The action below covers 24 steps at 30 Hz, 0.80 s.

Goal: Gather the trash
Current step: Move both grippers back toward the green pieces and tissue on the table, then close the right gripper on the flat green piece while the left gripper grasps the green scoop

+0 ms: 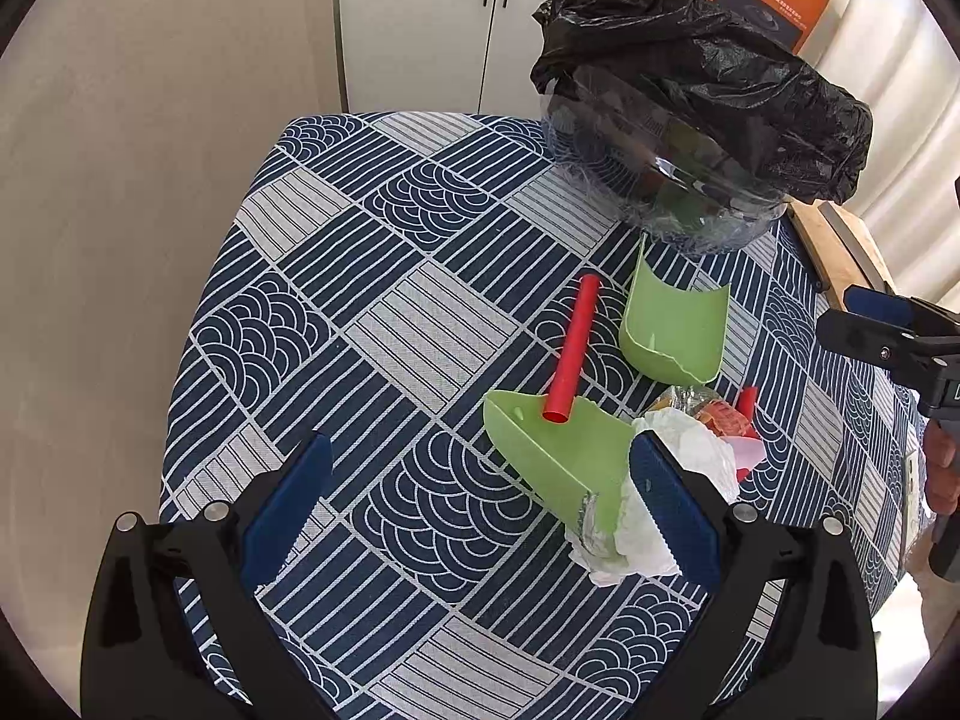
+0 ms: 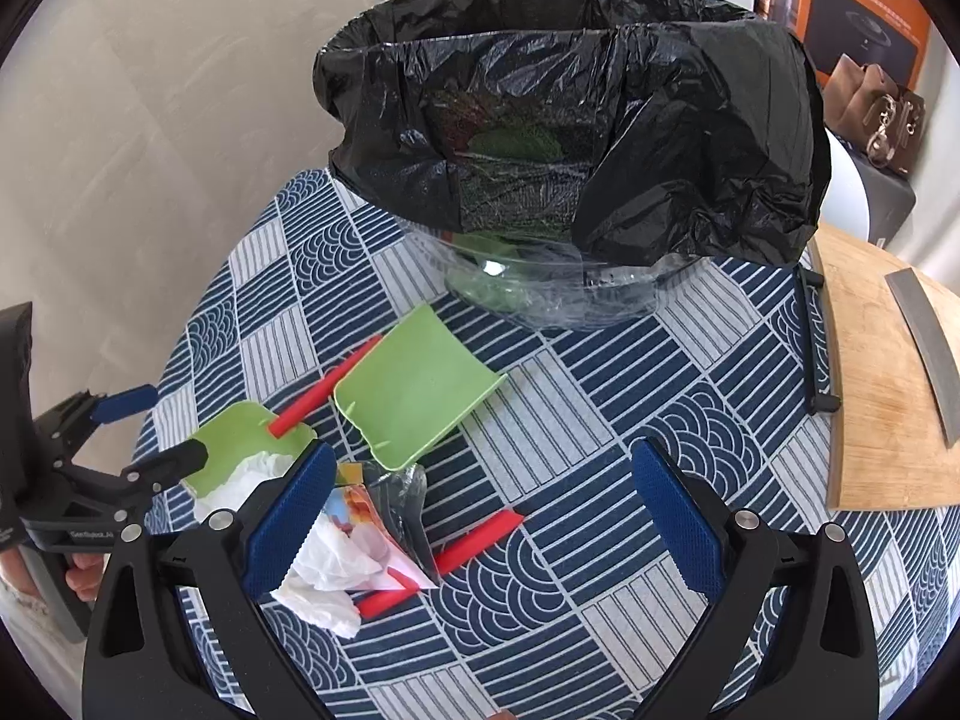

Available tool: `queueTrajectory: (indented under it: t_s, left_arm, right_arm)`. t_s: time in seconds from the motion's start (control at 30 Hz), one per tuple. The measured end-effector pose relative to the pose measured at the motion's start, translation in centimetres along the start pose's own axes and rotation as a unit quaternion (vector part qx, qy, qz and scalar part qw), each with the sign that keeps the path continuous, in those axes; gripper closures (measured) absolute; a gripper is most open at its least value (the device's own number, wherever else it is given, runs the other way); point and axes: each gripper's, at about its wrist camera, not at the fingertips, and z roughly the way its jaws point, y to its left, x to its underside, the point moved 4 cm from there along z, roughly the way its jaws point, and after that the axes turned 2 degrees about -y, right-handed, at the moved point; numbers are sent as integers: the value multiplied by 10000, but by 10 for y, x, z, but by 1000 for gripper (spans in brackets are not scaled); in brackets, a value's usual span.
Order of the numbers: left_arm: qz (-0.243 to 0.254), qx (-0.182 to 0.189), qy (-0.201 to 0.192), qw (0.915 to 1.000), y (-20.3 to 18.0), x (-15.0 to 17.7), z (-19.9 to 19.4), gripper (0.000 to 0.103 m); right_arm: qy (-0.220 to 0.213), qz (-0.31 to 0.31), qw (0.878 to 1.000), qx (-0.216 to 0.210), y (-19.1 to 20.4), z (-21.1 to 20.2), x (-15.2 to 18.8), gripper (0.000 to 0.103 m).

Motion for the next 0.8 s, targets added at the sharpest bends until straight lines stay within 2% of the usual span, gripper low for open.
queueTrajectory:
  t_s: [0.27, 0.43, 0.57, 0.73, 0.8]
  left_arm:
    - [-145, 359, 317, 9987, 6, -1, 20, 6]
    - [-129, 419, 590, 9973, 8, 1, 35, 6]
    - [-109, 650, 779, 9948, 8, 3, 45, 6]
    - [-49, 743, 1011, 9921, 9, 9, 58, 6]
    - [-12, 768, 989, 9921, 8, 9, 58, 6]
  right_arm:
    - [237, 459, 9985, 196, -5, 37, 2, 8]
    - [411, 776, 9951, 464, -9, 60, 7, 8]
    - [501, 1028, 9925, 425, -13, 75, 7, 8]
    - [613, 1387, 9874, 461, -18, 92, 9, 7]
    - [515, 1417, 9869, 570, -17, 93, 9, 8]
